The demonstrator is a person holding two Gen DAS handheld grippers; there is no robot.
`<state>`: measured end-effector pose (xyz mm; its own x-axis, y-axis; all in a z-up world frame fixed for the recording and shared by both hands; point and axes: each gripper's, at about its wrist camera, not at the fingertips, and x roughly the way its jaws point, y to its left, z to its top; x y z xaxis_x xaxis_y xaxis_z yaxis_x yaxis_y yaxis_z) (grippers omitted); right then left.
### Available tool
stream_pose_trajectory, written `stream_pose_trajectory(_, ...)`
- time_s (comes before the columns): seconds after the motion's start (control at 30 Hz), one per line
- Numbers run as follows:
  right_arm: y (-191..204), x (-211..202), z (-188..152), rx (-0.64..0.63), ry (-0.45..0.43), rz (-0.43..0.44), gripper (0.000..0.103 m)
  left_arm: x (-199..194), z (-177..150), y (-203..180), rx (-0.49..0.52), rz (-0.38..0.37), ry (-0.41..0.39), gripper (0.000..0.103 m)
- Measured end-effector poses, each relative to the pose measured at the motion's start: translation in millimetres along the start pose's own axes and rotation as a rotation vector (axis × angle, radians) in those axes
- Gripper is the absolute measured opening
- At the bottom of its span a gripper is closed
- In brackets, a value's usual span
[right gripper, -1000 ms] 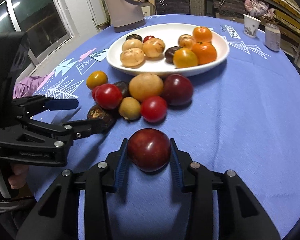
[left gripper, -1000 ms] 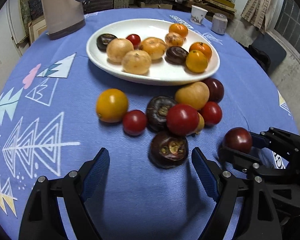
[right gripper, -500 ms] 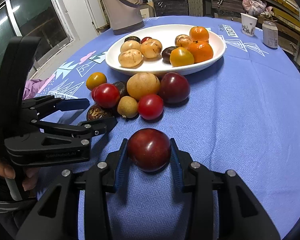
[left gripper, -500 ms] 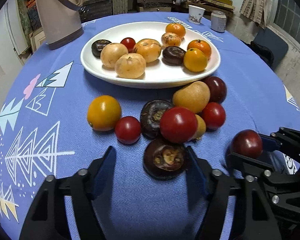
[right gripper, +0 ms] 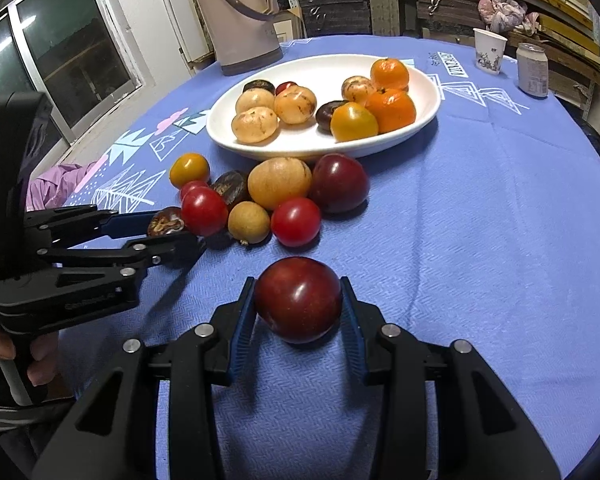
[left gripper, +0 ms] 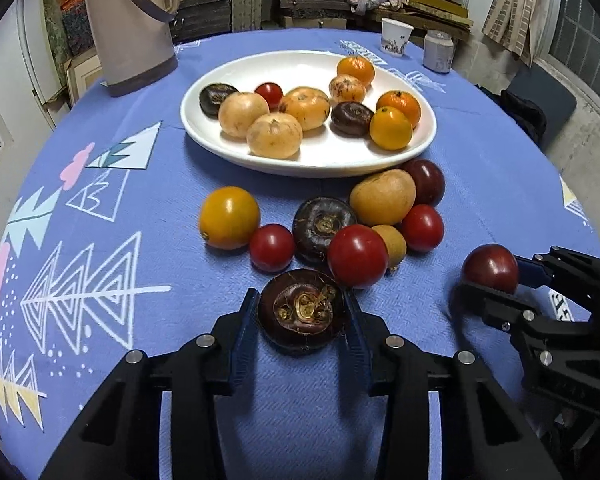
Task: Organize fruits
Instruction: 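Grasp a dark red tomato with the right gripper while the left grasps a dark brown fruit, then carry the dark red tomato and dark brown fruit over the plate and open both grippers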
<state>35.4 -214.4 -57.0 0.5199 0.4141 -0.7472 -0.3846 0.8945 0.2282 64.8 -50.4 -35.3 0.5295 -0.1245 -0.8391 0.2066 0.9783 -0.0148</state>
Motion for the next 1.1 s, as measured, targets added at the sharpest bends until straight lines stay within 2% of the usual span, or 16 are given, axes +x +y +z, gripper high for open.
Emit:
stream_pose_trajectory(0.37,0,-31,16,-0.024,-0.073,-0.02,0.039,-33,13,10,-0.022,0.002,-0.073,0.042)
stream_pose_trajectory(0.73,-3,-50,40,-0.054,-0.14,-0.039,0.039,-46,34,13,-0.011,0.014,-0.113,0.042)
stream_pose_trajectory(0.97,-7,-46,68,-0.063,-0.166,-0.035,0.04,-44,67,13,0.011,0.022,-0.152,0.042)
stream_pose_trajectory(1.1,-10,-37,86,-0.067,-0.169,-0.026,0.04,-34,92,21,-0.017,-0.009,-0.149,0.042)
